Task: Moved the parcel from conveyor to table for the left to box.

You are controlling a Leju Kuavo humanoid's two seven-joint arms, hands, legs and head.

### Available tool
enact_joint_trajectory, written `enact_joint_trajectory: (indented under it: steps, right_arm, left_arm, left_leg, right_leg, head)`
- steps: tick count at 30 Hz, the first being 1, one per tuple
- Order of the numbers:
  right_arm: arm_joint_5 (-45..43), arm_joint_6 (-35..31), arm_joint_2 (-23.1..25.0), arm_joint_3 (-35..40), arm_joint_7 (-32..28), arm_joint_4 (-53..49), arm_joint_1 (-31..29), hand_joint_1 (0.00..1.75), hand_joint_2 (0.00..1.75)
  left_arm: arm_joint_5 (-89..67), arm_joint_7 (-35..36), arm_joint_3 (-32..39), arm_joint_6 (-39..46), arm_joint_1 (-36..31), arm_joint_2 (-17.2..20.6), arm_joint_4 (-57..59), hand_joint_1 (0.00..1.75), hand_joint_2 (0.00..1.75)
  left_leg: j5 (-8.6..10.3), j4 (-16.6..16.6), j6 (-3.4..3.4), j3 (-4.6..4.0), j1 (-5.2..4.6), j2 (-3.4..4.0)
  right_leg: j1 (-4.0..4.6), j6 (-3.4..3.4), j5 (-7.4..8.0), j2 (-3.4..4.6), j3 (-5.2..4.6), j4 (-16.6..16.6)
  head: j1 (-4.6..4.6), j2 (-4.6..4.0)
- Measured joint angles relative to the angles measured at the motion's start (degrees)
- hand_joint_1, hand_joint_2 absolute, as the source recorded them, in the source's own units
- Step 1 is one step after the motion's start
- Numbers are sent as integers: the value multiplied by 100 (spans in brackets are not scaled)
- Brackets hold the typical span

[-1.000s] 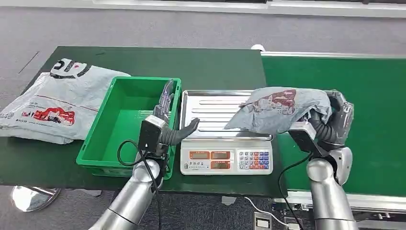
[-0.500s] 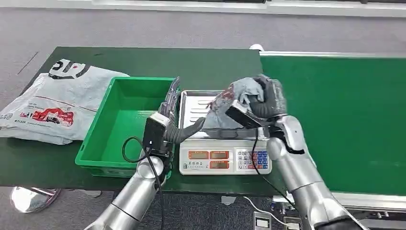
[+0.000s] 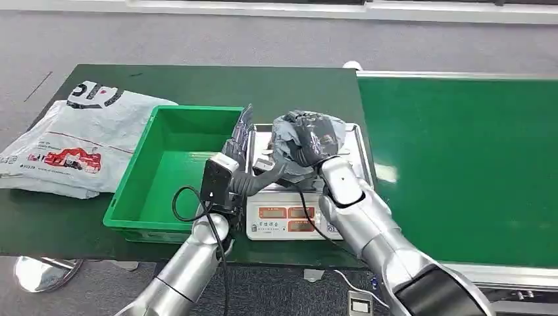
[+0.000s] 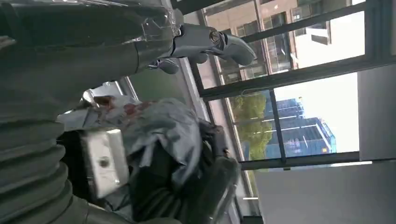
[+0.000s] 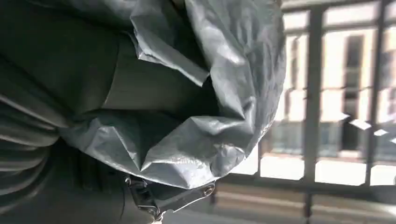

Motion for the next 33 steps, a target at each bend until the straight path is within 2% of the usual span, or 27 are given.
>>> enact_joint_trajectory:
  steps: [4,9,21,25,33]
  right_arm:
    - [-577,109,194,22,-573,266,-3,0,175]
    - [-1056,8,251,68,-655,334,-1,0,175]
    - [-2861,55,249,-330,-1860,-123,150,0,175]
    - [-3644,308,212,-376,-1980,-388,137,0,175]
    - [-4125,360,148,-380,-2111,-695,126,0,175]
  left_arm:
    - [53,-4,0,0,23,17,-65,0,175]
    - [57,-20,0,-9,51,52,-168,0,175]
    - [42,-37,-39,-9,-14,-39,-337,0,175]
    - [33,-83,-63,-15,-76,-81,-332,0,175]
    - [-6,-101,-135,-15,-176,-127,-328,0,175]
  left_leg:
    - [1,0,-1,0,1,0]
    - [1,1,-1,0,0,-2]
    - [1,1,0,-1,-2,-6]
    - [1,1,0,-1,-2,-7]
    - [1,2,0,-1,-1,-7]
  right_leg:
    - [1,-1,0,1,0,0]
    - [0,0,0,-1,1,0]
    - [-2,1,1,-7,1,0]
    - [-2,1,1,-7,1,0]
    - [-1,1,1,-7,1,0]
  head:
    - [0,0]
    - [0,0]
    - [0,0]
    - [0,0]
    - [0,0]
